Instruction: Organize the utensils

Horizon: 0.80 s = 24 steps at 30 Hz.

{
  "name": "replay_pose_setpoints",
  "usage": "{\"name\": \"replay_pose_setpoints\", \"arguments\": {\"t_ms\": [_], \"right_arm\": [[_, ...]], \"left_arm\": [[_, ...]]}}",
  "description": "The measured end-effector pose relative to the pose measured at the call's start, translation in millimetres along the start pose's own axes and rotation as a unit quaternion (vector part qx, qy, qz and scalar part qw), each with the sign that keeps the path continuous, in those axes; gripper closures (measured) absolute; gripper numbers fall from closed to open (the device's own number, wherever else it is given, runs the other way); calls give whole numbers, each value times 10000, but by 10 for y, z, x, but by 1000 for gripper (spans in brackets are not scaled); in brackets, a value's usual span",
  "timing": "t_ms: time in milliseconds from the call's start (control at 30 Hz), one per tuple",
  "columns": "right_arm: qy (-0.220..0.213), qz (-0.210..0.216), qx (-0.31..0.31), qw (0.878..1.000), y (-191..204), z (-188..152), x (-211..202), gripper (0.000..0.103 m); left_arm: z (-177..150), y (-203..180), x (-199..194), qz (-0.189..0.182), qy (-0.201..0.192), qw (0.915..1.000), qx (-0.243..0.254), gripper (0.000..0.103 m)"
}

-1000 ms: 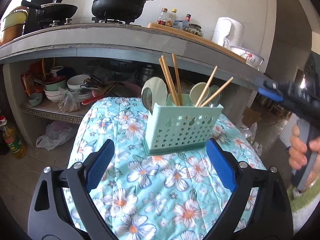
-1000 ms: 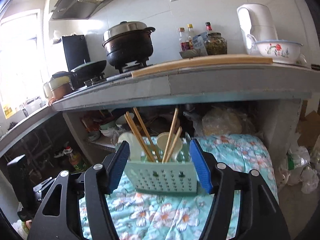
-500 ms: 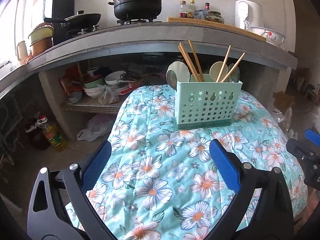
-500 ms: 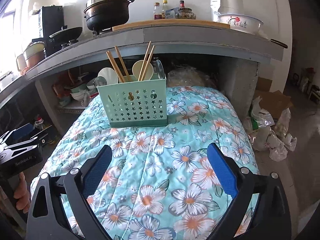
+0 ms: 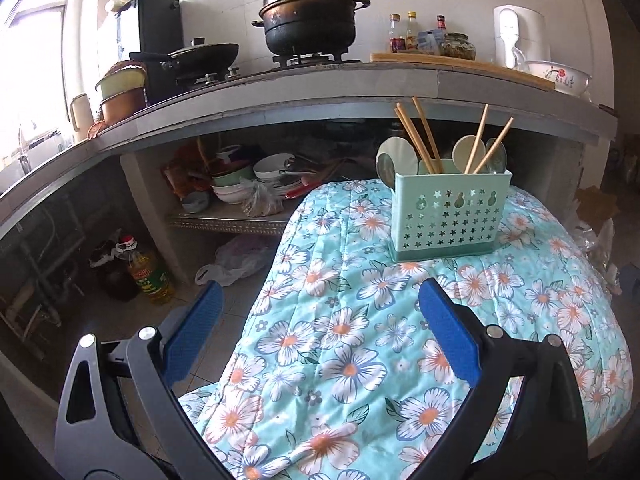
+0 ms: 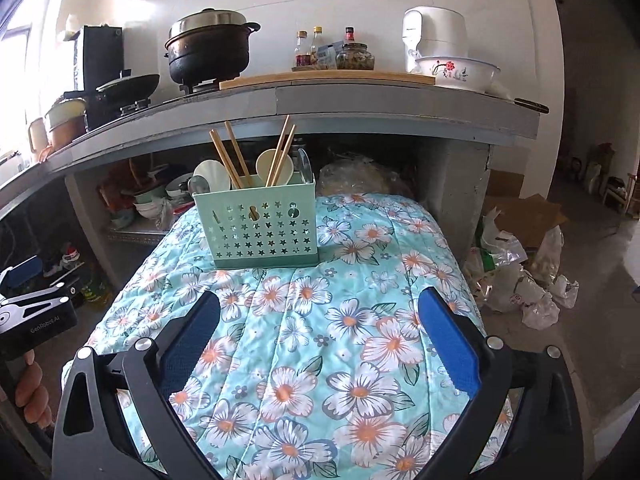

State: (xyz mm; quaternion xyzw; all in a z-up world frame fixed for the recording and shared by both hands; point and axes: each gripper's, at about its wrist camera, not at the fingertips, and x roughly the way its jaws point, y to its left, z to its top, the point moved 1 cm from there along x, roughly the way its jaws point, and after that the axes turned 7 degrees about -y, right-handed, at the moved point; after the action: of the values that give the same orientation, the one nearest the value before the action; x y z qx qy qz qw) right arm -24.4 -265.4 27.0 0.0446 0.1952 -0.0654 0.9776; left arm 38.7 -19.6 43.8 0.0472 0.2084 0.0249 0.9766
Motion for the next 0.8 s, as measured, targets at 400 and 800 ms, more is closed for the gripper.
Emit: {"name": "replay_pose_setpoints", "arguments": {"t_ms": [400, 800], "right_arm": [[-12, -122, 58, 9999, -106, -7, -31, 7], [-23, -118, -3, 9999, -90, -4, -43, 7]], "left_arm": [[69, 263, -64, 232, -61, 9987, -452, 8], [39, 202, -39, 163, 57, 9992, -357, 8]]}}
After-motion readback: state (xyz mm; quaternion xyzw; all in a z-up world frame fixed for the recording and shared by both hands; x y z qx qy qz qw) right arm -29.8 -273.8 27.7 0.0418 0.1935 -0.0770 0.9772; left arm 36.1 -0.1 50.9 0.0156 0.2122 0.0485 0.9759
